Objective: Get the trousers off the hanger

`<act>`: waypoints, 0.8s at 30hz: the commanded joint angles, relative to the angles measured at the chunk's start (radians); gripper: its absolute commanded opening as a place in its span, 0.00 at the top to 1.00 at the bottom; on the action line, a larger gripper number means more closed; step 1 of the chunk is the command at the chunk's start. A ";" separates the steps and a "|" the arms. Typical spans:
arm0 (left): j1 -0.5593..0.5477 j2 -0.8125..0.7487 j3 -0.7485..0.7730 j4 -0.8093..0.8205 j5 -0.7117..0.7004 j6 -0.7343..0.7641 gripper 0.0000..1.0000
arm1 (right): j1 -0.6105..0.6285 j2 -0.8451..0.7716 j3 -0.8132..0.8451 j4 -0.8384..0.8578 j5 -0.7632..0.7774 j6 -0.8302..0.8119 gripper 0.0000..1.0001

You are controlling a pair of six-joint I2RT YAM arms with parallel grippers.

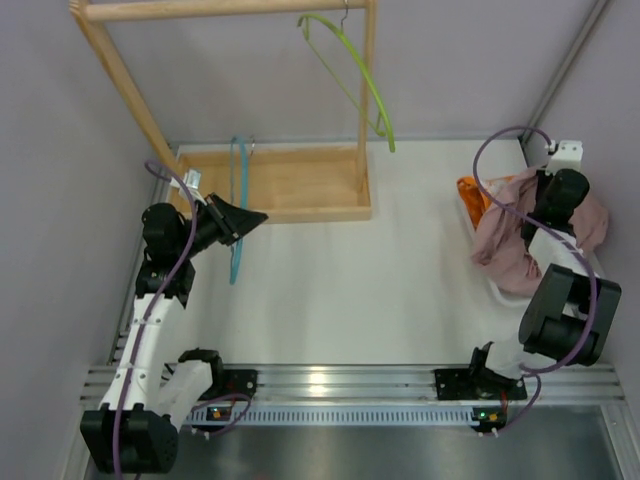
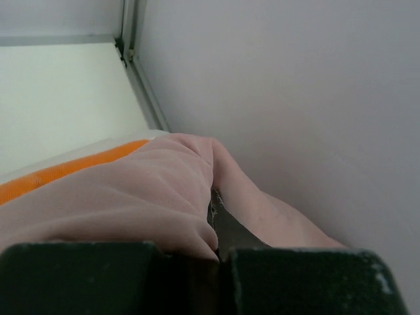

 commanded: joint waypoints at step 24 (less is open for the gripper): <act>0.001 0.093 0.292 0.160 0.105 -0.105 1.00 | -0.065 -0.199 0.265 -0.762 -0.333 0.027 0.01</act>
